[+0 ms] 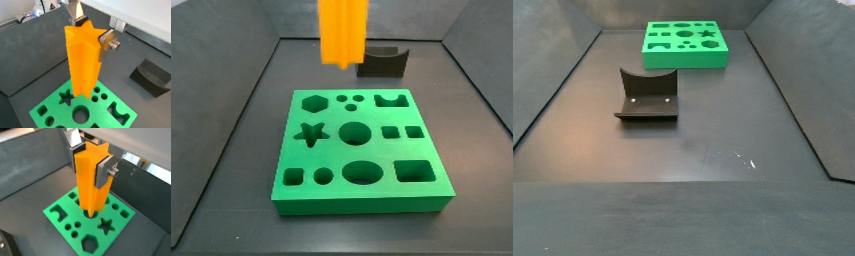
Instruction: Insert the star object.
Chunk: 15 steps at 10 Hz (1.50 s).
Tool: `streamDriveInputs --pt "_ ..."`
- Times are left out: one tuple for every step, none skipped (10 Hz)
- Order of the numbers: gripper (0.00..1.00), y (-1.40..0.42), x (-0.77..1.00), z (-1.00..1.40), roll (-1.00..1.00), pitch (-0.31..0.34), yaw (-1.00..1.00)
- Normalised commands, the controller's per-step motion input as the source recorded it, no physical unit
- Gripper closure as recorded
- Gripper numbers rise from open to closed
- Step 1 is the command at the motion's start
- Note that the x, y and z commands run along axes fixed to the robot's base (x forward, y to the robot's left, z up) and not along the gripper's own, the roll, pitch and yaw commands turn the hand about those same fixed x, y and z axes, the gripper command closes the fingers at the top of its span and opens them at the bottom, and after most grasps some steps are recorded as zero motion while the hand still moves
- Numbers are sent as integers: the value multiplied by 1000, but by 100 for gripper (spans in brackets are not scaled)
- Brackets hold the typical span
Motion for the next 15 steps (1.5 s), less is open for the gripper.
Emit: streamDriveInputs --pt "100 -34 -837 -451 61 -140 -100" --pt "100 -177 -869 -483 114 -191 -86" --pt "100 -240 -594 -489 70 -164 -100" --pt "100 -217 -569 -463 37 -163 -123" --pt "100 -183 -386 -389 13 -107 -117" --pt "100 -169 -220 -371 17 -46 -123" --pt "100 -214 -89 -411 29 0 -106" --pt "100 -303 89 -466 141 0 -151" --pt "100 -286 306 -514 227 66 -117" --pt "100 -163 389 -469 190 114 -131" --pt "100 -9 331 -383 167 111 -111" --pt "100 0 269 -340 164 97 -89" --pt "100 0 214 -280 150 73 -57" --pt "100 0 180 -254 113 44 -43" --pt "100 -71 120 -289 0 0 -29"
